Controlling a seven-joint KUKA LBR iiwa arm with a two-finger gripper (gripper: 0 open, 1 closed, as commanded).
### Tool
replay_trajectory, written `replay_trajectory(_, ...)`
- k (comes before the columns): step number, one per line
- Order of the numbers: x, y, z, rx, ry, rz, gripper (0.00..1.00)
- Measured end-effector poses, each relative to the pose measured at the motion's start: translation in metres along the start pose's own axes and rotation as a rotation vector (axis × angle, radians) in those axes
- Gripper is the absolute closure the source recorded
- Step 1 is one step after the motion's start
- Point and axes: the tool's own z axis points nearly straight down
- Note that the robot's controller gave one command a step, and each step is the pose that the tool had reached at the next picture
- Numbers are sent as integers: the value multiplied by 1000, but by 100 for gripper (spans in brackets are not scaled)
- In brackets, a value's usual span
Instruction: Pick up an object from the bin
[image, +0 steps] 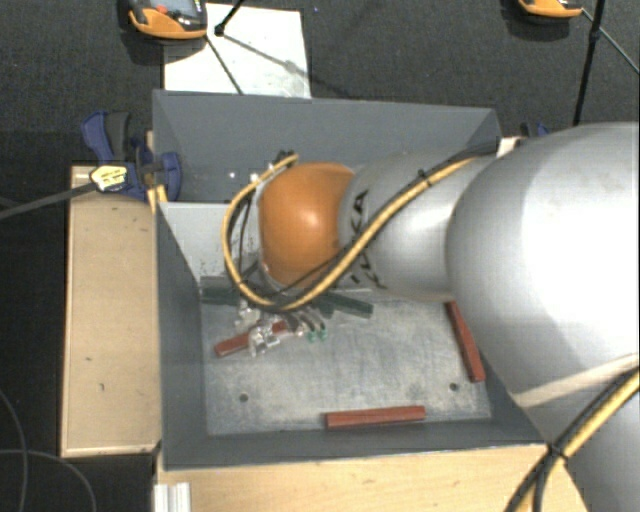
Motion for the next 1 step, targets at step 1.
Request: replay_trajectory(1, 5, -13, -160, 1, -4, 35, 100)
